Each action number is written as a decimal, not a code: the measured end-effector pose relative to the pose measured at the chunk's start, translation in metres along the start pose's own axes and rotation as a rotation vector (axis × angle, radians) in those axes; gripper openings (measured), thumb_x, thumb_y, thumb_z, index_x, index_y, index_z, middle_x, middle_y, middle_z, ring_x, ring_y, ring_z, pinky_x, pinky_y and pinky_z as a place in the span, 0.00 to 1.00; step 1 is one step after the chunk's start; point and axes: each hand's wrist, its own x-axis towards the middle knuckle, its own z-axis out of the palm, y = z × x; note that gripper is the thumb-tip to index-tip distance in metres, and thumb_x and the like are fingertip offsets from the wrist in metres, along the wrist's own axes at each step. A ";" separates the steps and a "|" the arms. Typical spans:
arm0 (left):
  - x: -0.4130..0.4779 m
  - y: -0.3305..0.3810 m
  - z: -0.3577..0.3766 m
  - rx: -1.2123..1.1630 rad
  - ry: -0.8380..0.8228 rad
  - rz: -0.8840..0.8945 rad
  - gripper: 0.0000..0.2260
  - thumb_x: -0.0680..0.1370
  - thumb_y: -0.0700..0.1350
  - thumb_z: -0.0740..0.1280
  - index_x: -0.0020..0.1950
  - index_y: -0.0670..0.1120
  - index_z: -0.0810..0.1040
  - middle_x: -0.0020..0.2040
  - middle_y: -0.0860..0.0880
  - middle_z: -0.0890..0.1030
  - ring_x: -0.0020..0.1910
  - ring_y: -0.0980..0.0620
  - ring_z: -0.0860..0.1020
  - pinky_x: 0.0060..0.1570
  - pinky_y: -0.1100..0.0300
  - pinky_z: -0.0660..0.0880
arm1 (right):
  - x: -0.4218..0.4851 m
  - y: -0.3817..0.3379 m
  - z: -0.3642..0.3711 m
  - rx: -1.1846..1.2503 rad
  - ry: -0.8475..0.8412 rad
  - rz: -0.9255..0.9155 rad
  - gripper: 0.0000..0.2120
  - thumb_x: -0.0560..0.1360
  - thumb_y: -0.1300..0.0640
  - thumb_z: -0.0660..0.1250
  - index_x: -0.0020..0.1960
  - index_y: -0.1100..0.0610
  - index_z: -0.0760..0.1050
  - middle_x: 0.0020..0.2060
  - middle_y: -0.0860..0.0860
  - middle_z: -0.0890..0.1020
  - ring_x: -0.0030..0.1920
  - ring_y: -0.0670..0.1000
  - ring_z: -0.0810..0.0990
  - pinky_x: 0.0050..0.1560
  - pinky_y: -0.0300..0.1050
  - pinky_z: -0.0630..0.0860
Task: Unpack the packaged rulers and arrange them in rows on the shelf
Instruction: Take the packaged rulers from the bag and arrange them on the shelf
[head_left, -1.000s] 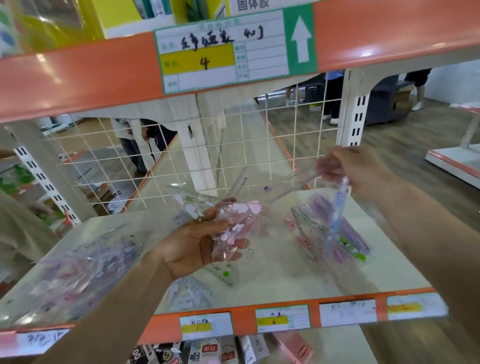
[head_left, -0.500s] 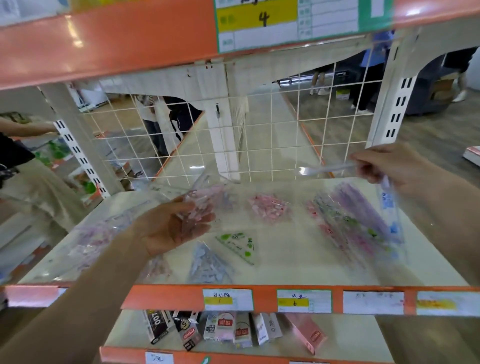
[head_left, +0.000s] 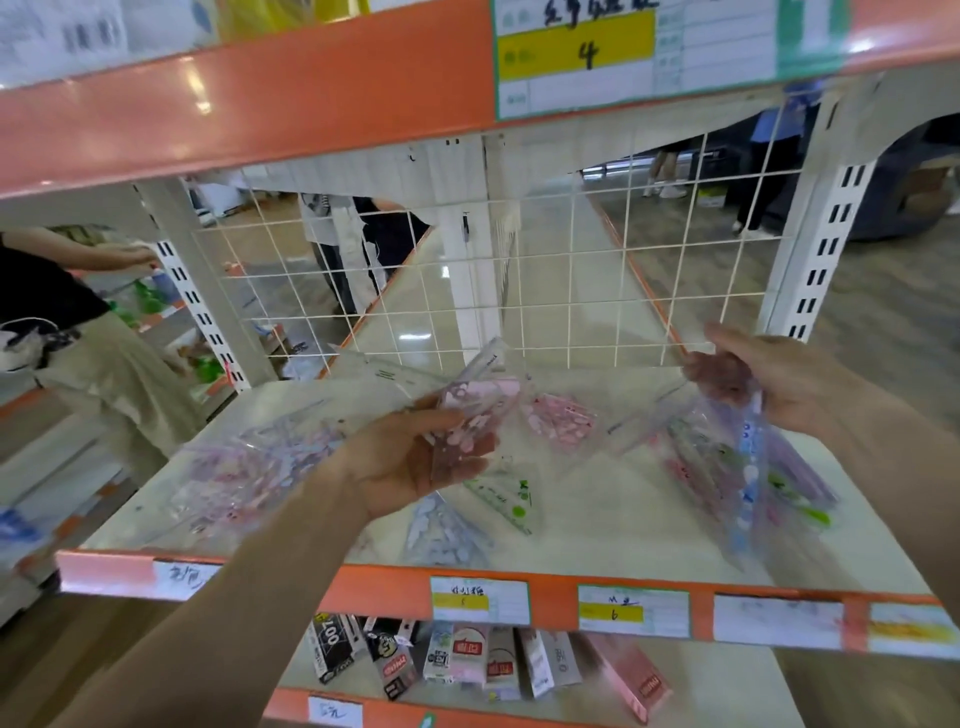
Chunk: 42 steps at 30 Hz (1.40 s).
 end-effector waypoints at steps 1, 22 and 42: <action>0.001 -0.002 0.002 0.005 0.010 -0.008 0.16 0.70 0.36 0.65 0.57 0.40 0.78 0.42 0.39 0.83 0.35 0.45 0.84 0.33 0.53 0.82 | 0.000 -0.001 -0.001 -0.020 0.033 -0.016 0.13 0.76 0.54 0.67 0.39 0.62 0.75 0.26 0.54 0.82 0.23 0.46 0.79 0.23 0.33 0.74; 0.019 -0.014 0.021 -0.064 0.072 -0.045 0.13 0.76 0.33 0.64 0.60 0.40 0.77 0.45 0.41 0.84 0.37 0.45 0.84 0.35 0.52 0.82 | -0.033 0.013 0.083 -0.887 -0.203 -0.553 0.16 0.70 0.48 0.72 0.56 0.52 0.79 0.49 0.48 0.81 0.45 0.48 0.80 0.50 0.44 0.76; 0.003 0.010 -0.030 -0.114 0.219 0.048 0.11 0.79 0.29 0.57 0.51 0.41 0.76 0.42 0.43 0.85 0.37 0.47 0.84 0.35 0.57 0.82 | 0.015 0.029 0.100 -0.486 0.061 -0.217 0.13 0.77 0.55 0.65 0.45 0.66 0.79 0.37 0.56 0.81 0.30 0.46 0.76 0.28 0.34 0.71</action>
